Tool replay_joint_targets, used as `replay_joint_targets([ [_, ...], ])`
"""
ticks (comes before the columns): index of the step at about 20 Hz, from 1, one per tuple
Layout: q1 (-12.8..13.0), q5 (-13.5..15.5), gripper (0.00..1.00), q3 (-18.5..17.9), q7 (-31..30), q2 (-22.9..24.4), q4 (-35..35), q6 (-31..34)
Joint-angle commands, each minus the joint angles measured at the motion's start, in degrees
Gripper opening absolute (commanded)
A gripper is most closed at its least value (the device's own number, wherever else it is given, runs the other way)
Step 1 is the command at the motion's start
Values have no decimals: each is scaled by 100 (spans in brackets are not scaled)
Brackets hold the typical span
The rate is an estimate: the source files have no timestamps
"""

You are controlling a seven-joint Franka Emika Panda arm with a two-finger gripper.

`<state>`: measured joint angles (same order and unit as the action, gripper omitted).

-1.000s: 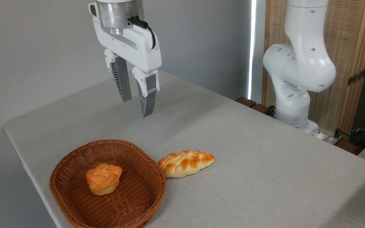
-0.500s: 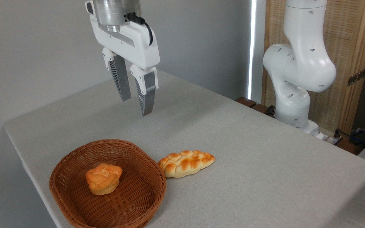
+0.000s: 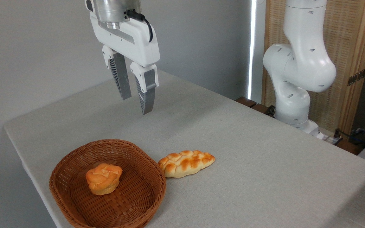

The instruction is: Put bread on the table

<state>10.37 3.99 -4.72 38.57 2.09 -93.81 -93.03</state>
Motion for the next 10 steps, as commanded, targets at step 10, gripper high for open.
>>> replay_joint_targets([
  [10,35,-425,100,-2,-25,-60,205,356],
])
